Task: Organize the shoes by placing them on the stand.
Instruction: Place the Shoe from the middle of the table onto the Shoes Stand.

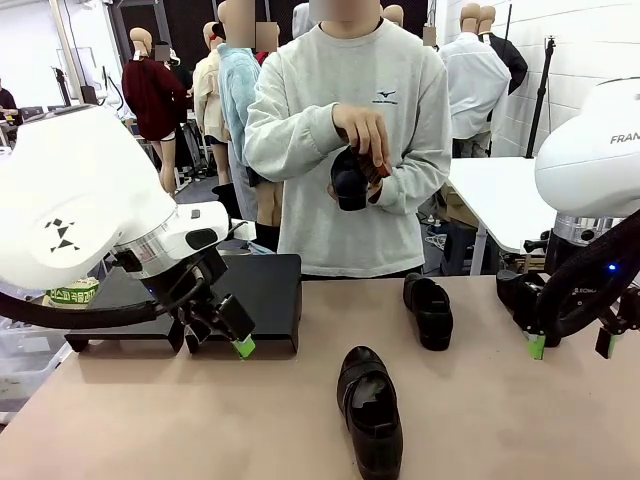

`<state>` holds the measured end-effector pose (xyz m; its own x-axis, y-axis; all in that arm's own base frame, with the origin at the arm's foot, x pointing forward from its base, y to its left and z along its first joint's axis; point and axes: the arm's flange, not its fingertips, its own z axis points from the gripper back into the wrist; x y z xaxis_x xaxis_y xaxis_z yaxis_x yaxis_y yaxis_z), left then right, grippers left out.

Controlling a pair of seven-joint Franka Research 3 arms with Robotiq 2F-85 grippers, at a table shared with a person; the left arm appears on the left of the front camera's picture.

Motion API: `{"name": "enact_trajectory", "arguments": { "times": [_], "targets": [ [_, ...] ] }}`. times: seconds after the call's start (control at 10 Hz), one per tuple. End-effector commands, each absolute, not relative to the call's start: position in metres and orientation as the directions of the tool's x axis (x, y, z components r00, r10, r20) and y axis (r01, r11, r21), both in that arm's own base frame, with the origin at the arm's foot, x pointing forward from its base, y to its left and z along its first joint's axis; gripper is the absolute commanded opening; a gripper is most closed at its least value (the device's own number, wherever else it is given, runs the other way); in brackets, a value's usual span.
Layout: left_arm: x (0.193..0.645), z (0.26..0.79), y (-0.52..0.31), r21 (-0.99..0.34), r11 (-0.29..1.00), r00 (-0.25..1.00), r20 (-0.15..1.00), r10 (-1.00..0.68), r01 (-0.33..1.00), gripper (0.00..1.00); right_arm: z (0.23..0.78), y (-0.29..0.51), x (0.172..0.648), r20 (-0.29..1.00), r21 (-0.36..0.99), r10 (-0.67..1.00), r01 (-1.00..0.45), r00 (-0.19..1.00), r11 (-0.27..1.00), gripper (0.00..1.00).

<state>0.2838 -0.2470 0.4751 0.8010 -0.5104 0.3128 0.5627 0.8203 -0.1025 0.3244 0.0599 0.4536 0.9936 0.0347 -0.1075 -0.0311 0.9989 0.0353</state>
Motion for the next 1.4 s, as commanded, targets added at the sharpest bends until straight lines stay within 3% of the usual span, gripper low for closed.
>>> {"name": "enact_trajectory", "arguments": {
  "times": [0.0, 0.2, 0.4, 0.5, 1.0, 1.3],
  "targets": [
    [0.285, 0.477, -0.246, -0.101, 0.82, 0.8, 0.316, -0.511, 0.564, 1.0, 0.456, 0.061, 0.329, -0.109, 0.04, 0.038, -0.034, 0.993, 0.999, 1.0],
    [0.264, 0.481, -0.28, -0.043, 0.81, 0.781, 0.3, -0.548, 0.585, 1.0, 0.456, 0.061, 0.329, -0.109, 0.04, 0.038, -0.034, 0.993, 0.999, 1.0],
    [0.243, 0.478, -0.324, -0.105, 0.89, 0.862, 0.324, -0.39, 0.443, 1.0, 0.456, 0.061, 0.329, -0.109, 0.04, 0.038, -0.034, 0.993, 0.999, 1.0],
    [0.234, 0.472, -0.343, -0.143, 0.932, 0.928, 0.226, -0.296, 0.332, 1.0, 0.456, 0.061, 0.329, -0.109, 0.04, 0.038, -0.034, 0.993, 0.999, 1.0],
    [0.248, 0.424, -0.395, -0.161, 0.98, 0.987, 0.128, -0.094, 0.114, 1.0, 0.456, 0.061, 0.329, -0.109, 0.04, 0.038, -0.034, 0.993, 0.999, 1.0],
    [0.271, 0.398, -0.408, -0.146, 0.988, 0.991, 0.128, -0.025, 0.044, 1.0, 0.456, 0.061, 0.329, -0.109, 0.04, 0.038, -0.034, 0.993, 0.999, 1.0]
  ]
}}
